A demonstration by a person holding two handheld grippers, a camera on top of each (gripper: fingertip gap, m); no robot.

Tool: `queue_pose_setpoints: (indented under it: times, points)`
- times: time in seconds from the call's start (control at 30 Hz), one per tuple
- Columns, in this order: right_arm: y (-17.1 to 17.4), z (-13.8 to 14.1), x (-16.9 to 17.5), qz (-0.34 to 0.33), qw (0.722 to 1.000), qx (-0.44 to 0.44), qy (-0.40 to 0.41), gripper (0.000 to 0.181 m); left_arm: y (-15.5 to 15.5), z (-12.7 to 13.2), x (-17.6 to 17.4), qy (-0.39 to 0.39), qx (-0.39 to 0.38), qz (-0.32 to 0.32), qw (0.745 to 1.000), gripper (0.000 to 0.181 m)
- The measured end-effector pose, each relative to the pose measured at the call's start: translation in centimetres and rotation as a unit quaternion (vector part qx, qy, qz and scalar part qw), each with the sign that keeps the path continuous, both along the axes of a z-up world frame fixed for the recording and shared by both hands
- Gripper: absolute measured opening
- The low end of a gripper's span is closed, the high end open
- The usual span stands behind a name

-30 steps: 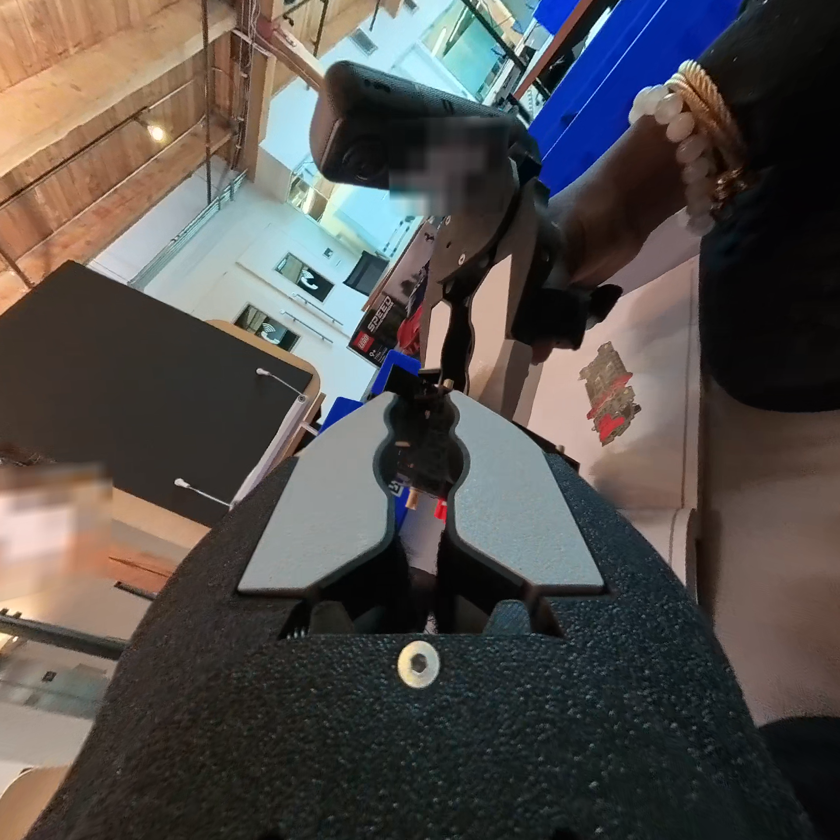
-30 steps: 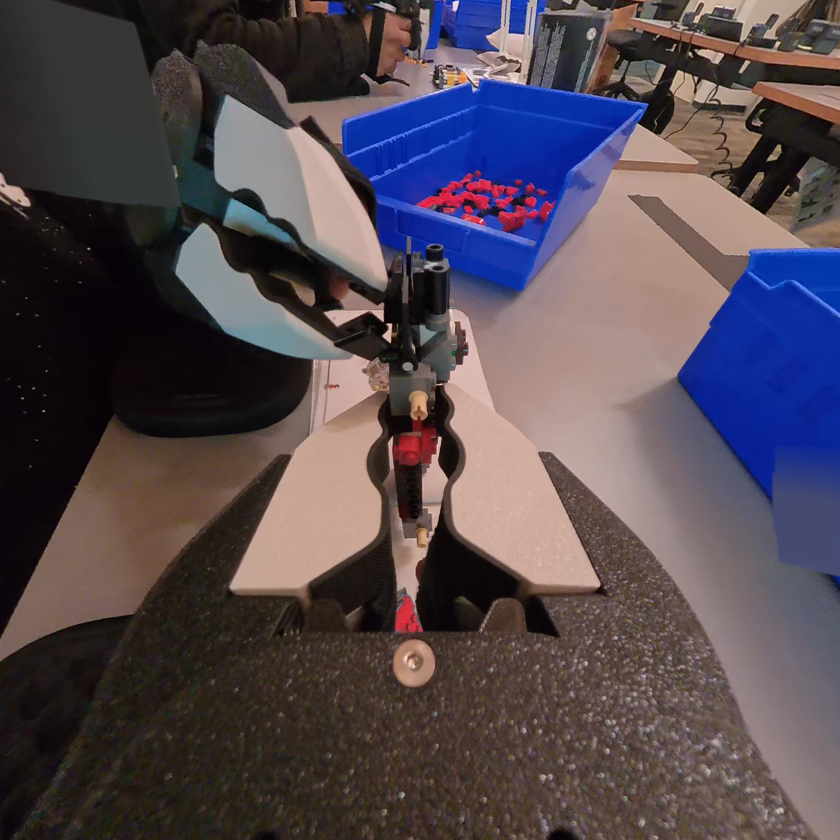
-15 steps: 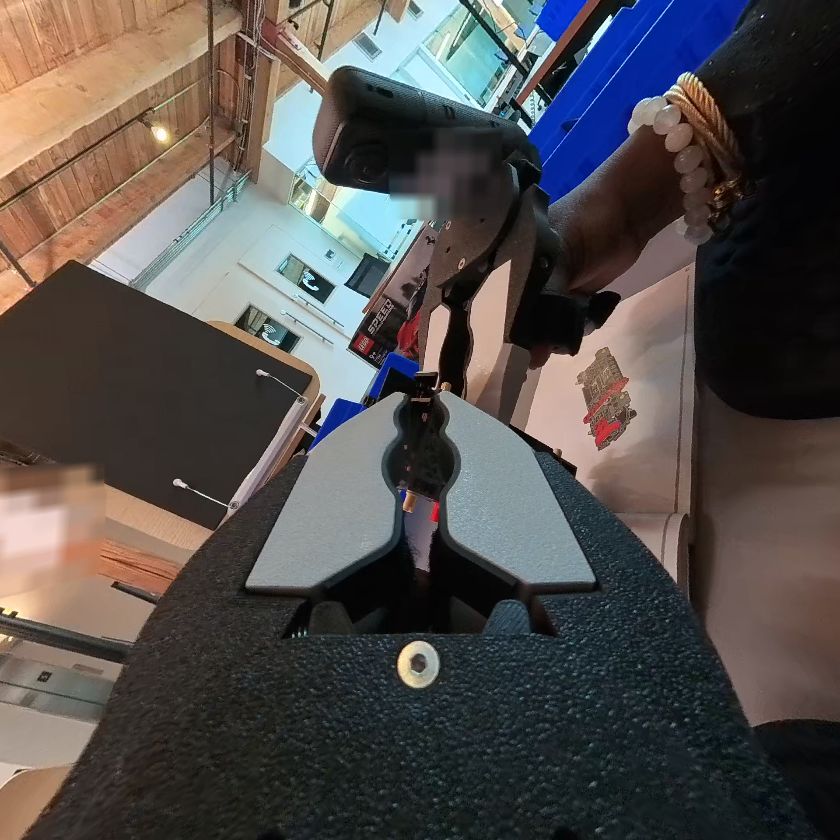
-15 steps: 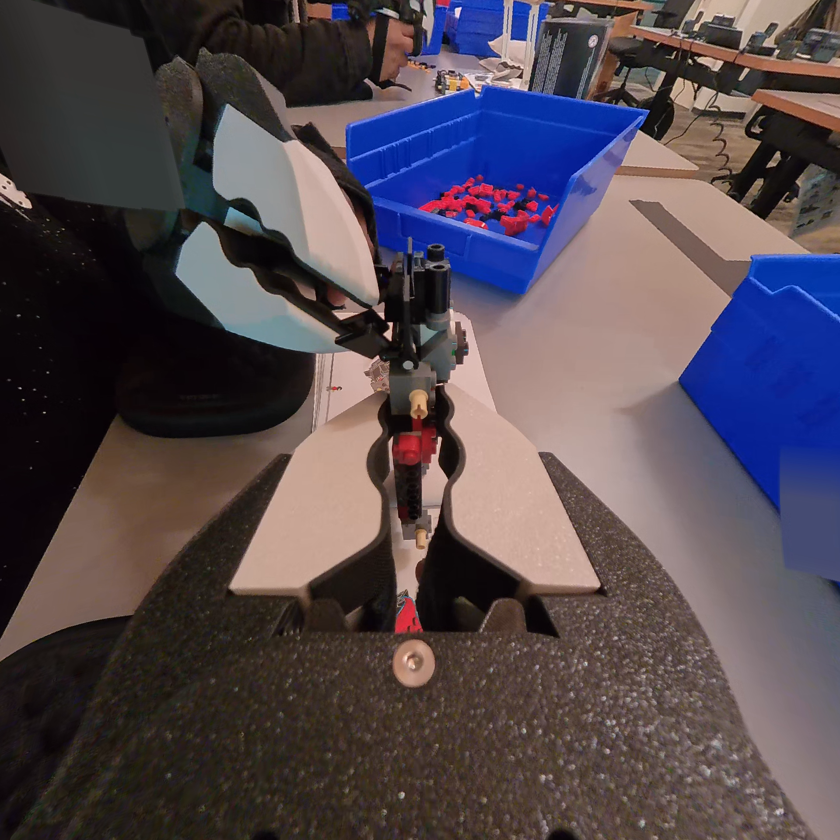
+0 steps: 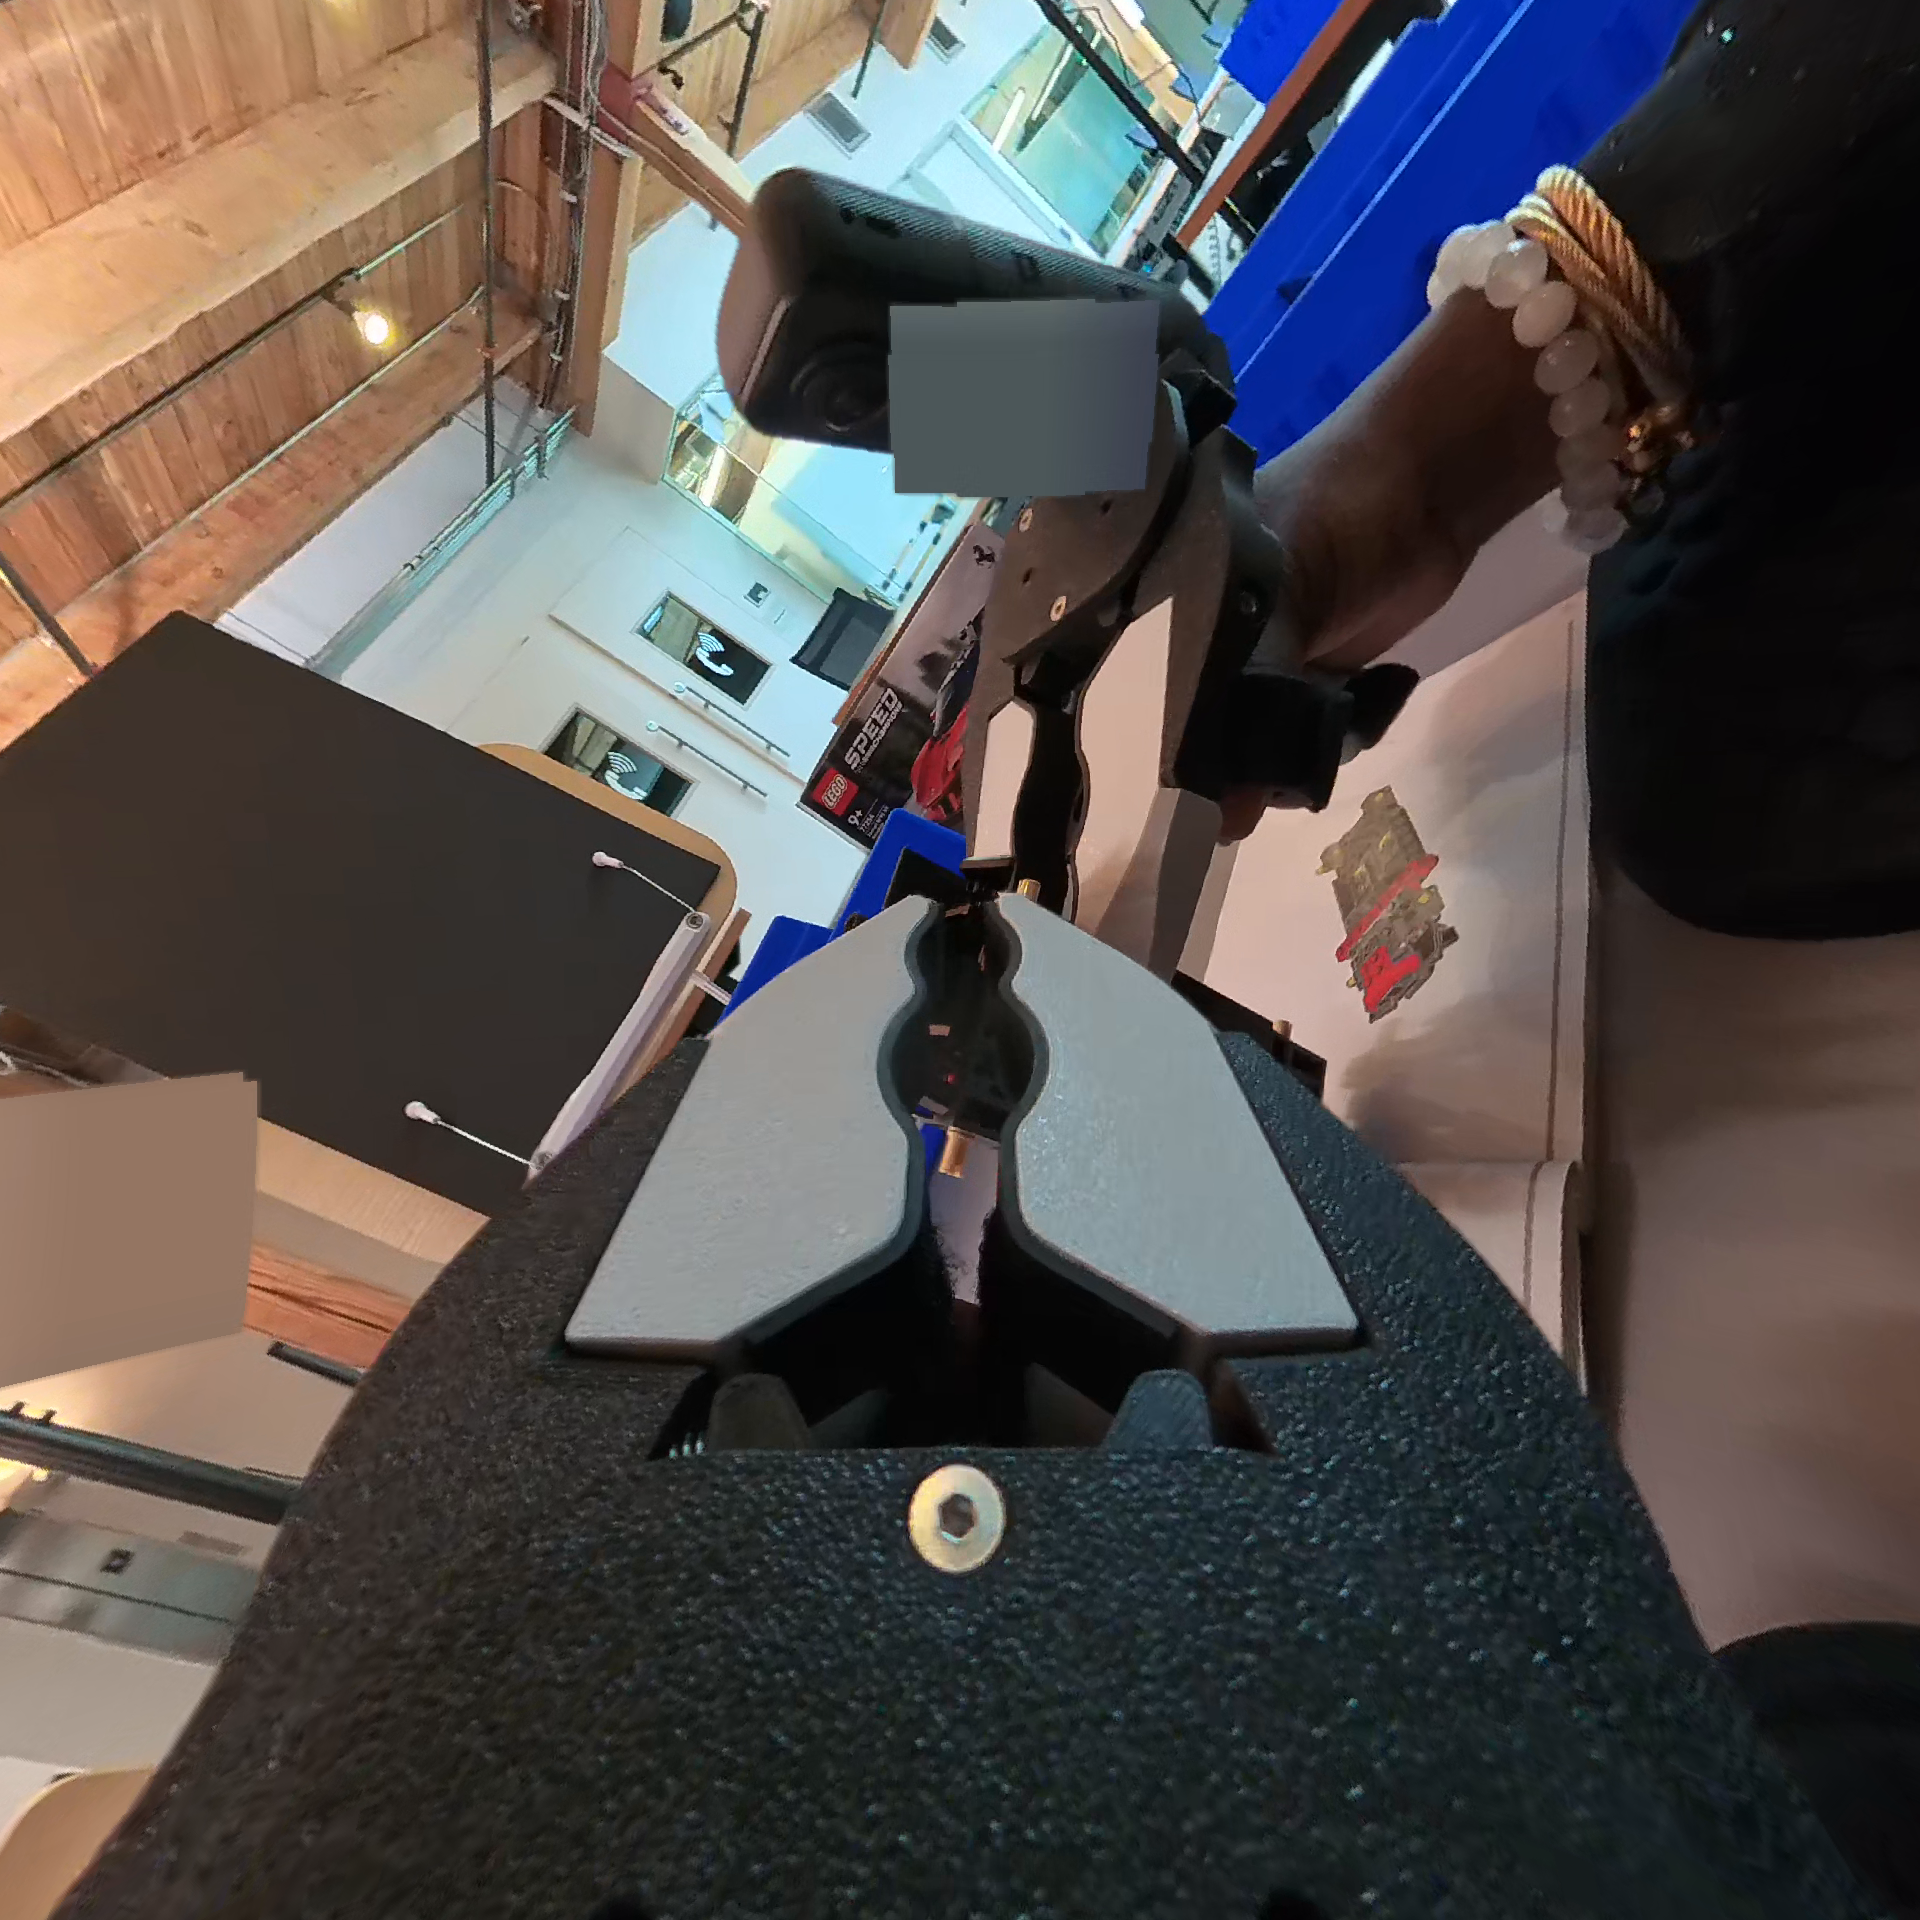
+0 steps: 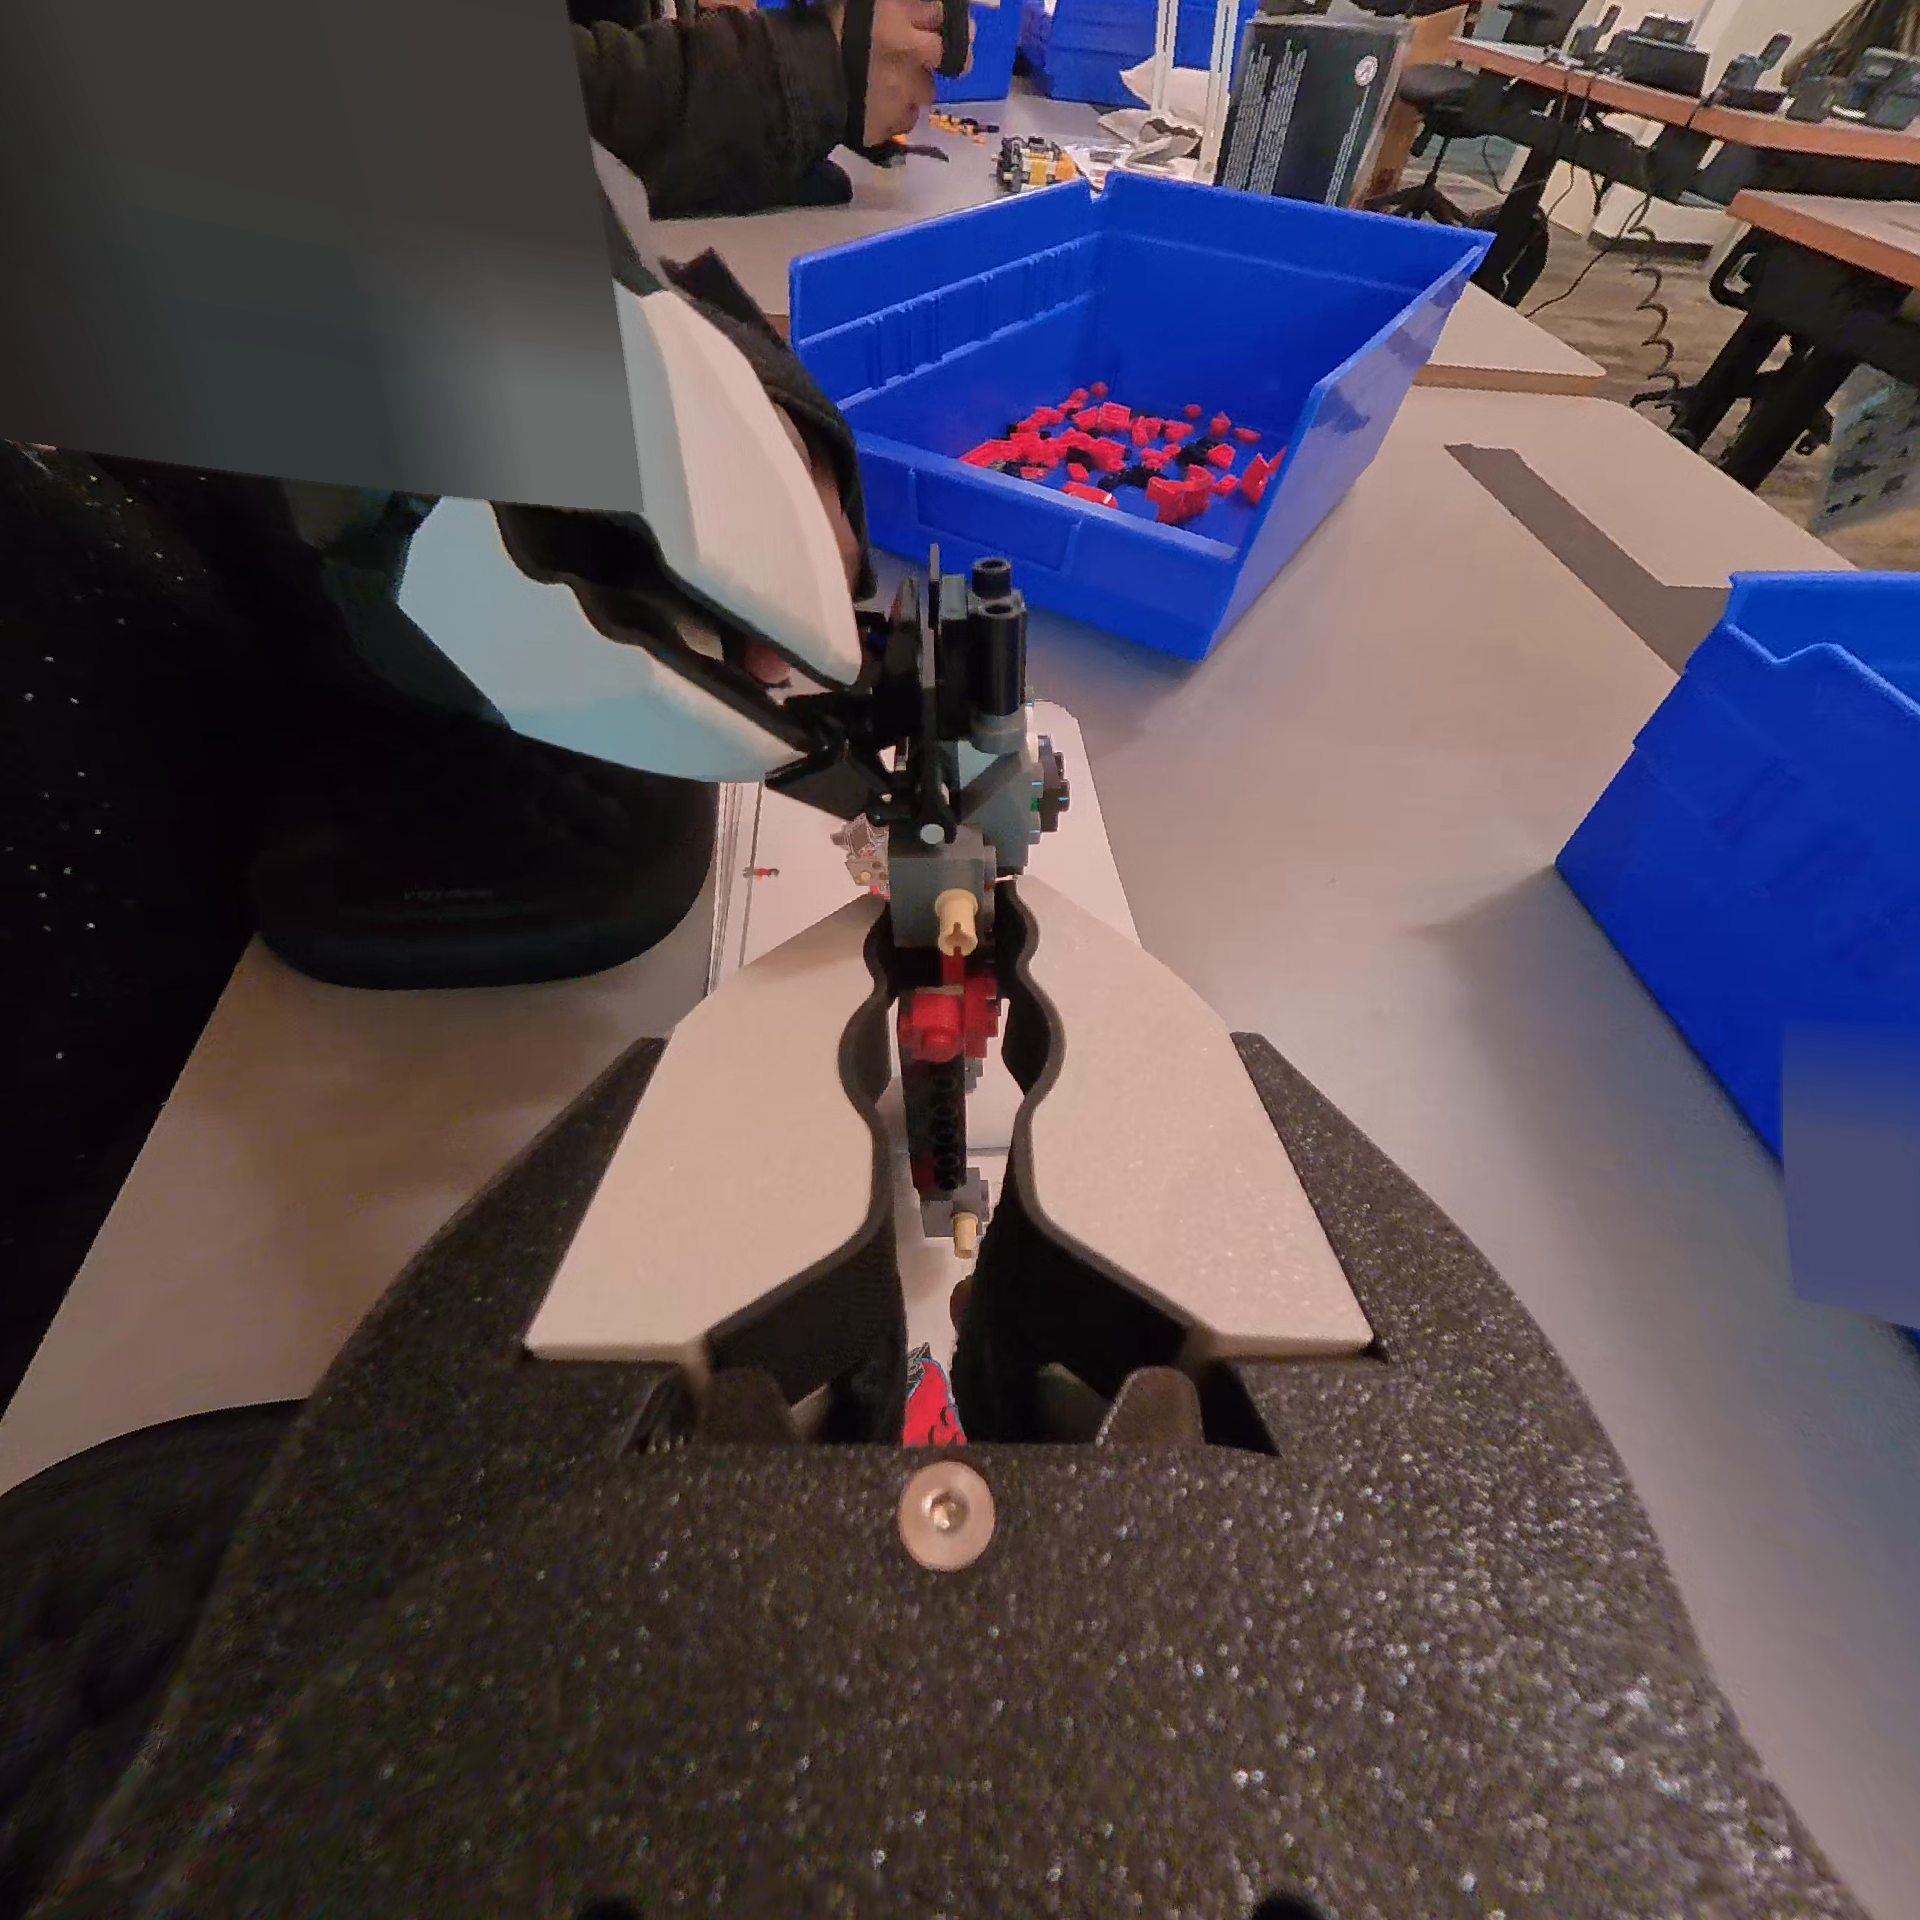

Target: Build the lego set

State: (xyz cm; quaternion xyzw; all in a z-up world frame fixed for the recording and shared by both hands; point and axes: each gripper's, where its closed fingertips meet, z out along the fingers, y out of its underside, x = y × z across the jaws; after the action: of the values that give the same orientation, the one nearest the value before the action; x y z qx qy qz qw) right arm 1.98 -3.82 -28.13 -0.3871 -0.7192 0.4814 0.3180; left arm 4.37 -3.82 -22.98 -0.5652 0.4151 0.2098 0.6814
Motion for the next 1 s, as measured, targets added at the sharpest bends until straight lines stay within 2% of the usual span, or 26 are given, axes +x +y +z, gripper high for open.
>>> queue_pose_setpoints:
  times: [0.8,0.93,1.0]
  points:
    - [-0.1,-0.1,0.0,0.001,1.000,-0.011,0.000,0.016,-0.4,-0.1,0.0,0.003,0.008,0.000,1.000,0.008]
    - [0.1,0.0,0.0,-0.004,1.000,-0.012,0.003,0.017,-0.8,0.9,-0.4,-0.009,0.030,0.001,1.000,0.015]
    - [0.5,0.1,0.0,-0.011,1.000,-0.009,0.003,0.017,-1.1,2.0,-1.3,-0.050,0.039,0.008,0.998,0.016]
